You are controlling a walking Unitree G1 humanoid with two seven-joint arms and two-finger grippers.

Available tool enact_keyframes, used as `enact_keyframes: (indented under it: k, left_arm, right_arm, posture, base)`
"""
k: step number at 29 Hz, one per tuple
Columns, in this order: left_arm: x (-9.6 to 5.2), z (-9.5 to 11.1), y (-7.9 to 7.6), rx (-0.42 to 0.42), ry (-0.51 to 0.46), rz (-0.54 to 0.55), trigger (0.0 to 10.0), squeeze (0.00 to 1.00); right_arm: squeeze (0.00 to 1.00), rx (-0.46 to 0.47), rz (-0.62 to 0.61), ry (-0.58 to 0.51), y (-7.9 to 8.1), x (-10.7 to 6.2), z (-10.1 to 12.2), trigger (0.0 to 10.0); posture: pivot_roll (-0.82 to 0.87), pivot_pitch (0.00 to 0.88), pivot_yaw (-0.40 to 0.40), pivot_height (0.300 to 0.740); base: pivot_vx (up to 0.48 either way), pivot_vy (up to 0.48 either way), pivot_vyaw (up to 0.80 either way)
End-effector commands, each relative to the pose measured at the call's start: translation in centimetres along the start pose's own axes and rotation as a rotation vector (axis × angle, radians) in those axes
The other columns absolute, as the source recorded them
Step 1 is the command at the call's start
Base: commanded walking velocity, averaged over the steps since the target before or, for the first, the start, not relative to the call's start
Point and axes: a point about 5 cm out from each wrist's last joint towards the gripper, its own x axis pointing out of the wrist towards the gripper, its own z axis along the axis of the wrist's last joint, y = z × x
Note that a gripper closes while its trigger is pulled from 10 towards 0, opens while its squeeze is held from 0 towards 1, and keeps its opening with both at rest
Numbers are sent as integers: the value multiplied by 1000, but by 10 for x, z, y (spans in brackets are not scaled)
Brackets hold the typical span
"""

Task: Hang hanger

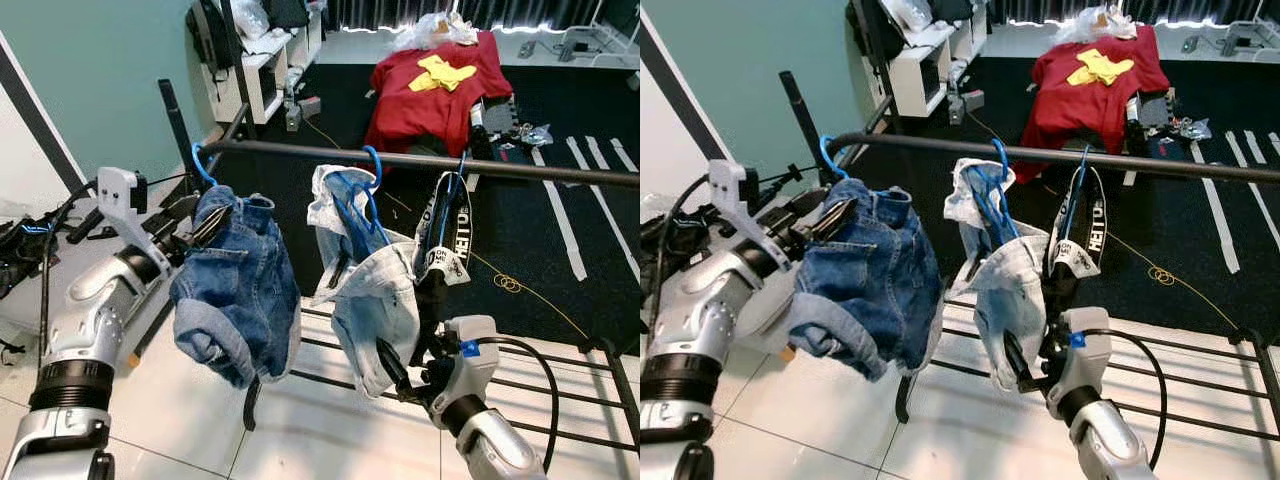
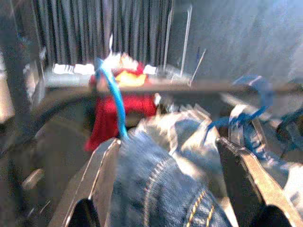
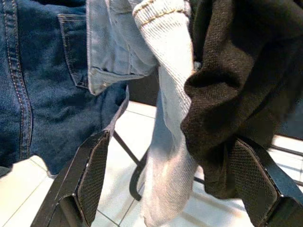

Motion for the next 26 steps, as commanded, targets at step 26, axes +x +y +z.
enact_keyframes:
  k: [26]
  left_arm:
    - [60,23,-33,135,-166,60,10000,0]
  right_arm:
    - [0,22,-10,11,3,0,-4,10000]
  posture:
    - [-108,76,83,740]
  base:
    - [0,0,0]
